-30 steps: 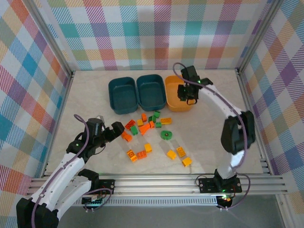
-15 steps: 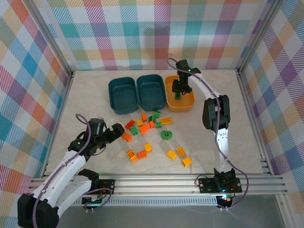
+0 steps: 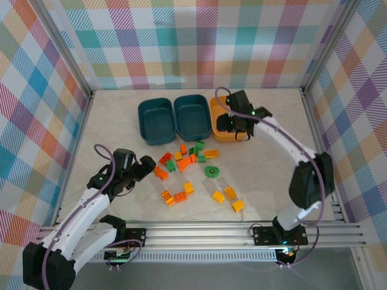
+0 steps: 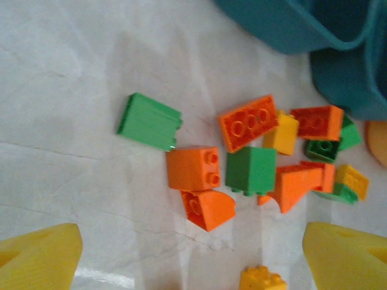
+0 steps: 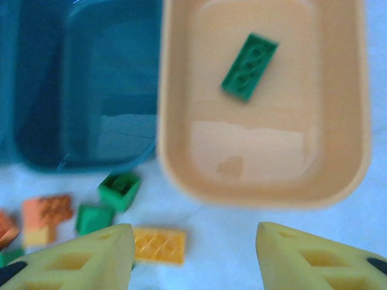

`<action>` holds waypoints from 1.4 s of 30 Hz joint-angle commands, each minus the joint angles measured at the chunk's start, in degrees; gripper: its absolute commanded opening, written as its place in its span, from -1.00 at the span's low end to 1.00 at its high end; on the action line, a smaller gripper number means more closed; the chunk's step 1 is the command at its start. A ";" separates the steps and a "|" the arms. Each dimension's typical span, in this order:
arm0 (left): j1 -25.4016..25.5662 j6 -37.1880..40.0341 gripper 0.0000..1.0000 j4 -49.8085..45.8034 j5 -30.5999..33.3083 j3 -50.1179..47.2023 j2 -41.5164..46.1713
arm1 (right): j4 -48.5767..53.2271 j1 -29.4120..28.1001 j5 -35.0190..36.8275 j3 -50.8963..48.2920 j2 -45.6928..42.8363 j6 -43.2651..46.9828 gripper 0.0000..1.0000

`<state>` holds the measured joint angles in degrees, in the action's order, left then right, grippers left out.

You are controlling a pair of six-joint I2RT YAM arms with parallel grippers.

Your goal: Sort the legos into containers by color

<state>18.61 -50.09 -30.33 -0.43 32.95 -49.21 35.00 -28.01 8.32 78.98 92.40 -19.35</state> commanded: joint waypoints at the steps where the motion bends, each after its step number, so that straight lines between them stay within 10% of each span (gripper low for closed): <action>1: -0.42 -15.50 0.71 -1.46 3.42 0.52 -2.36 | -5.64 -0.08 -1.27 -9.68 -3.60 -3.11 0.11; 14: -0.68 -58.64 0.75 -0.58 4.28 5.71 -17.98 | -10.13 -0.03 0.03 -23.98 -13.47 -2.29 0.12; 29: -7.66 -45.29 0.62 3.27 -2.46 18.09 -40.99 | -12.85 0.85 2.44 -29.49 -20.54 -2.95 0.19; 42: -8.31 -40.84 0.38 4.91 -5.89 18.69 -44.09 | -13.83 1.31 2.45 -30.62 -20.05 -3.70 0.19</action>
<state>10.72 -93.43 -26.81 -4.16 50.83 -92.16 22.61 -26.98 10.09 49.21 72.27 -22.06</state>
